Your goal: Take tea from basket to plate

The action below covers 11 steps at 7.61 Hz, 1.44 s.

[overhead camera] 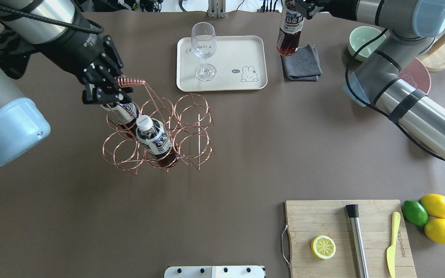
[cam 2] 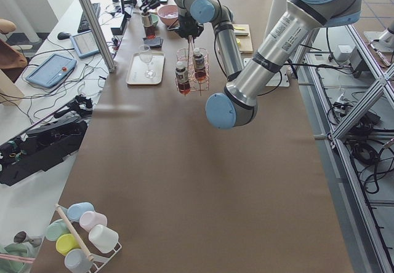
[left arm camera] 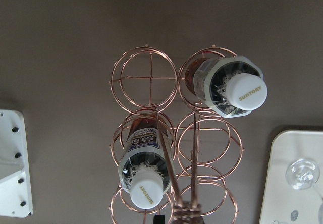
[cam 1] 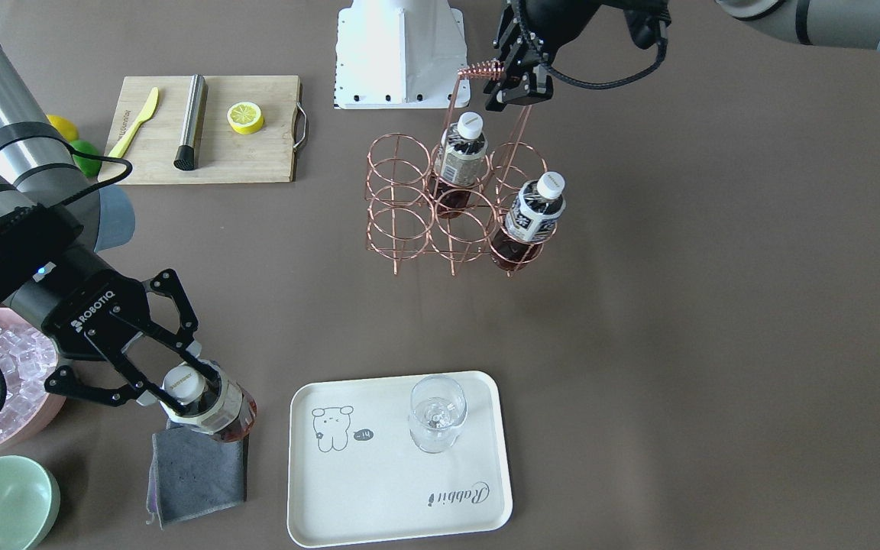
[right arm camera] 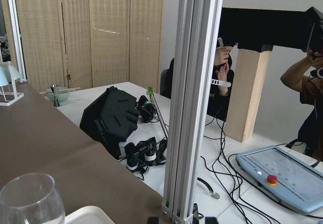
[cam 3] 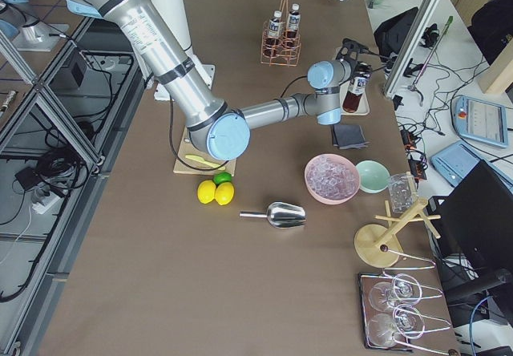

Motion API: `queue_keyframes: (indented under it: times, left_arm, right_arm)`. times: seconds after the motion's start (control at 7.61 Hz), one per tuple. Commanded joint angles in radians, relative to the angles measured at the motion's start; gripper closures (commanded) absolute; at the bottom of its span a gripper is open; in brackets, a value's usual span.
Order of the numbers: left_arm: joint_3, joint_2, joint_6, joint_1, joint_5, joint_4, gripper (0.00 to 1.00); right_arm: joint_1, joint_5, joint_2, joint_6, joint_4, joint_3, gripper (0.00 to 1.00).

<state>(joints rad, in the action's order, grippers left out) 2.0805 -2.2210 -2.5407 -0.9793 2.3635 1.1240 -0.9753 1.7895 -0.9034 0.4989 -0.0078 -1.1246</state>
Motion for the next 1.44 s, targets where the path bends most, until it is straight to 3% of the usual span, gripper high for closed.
queue_keyframes:
  times: [0.0, 0.26, 0.79, 1.31]
  left_arm:
    - [-0.063, 0.040, 0.410, -0.216, -0.012, -0.263, 1.00]
    - [-0.270, 0.027, 0.584, -0.306, -0.105, -0.239, 1.00]
    - [-0.708, -0.048, 0.573, -0.358, -0.265, 0.124, 1.00]
    - [-0.815, -0.069, 0.588, -0.403, -0.334, 0.227, 1.00]
  right_arm:
    - [0.110, -0.221, 0.047, 0.001, 0.023, 0.068, 1.00]
    - [0.164, -0.319, 0.069, 0.001, 0.025, 0.088, 1.00]
    - [0.251, -0.447, 0.067, 0.000, 0.087, 0.111, 1.00]
    - [0.297, -0.498, 0.060, -0.002, 0.118, 0.121, 1.00]
